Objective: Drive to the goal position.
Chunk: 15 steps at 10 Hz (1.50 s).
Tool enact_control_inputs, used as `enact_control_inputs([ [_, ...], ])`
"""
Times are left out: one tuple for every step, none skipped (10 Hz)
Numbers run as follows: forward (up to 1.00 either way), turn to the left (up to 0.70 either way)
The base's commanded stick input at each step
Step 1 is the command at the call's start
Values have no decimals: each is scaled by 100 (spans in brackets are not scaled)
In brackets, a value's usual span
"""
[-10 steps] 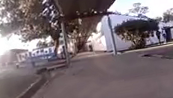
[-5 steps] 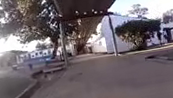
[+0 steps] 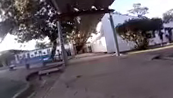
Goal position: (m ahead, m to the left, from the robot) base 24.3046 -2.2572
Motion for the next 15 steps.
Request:
enact_control_inputs([
  [70, 0],
  [70, 0],
  [70, 0],
  [70, 0],
  [70, 0],
  [70, 0],
  [70, 0],
  [70, 0],
  [70, 0],
  [70, 0],
  [70, 0],
  [70, 0],
  [70, 0],
  [70, 0],
  [70, 0],
])
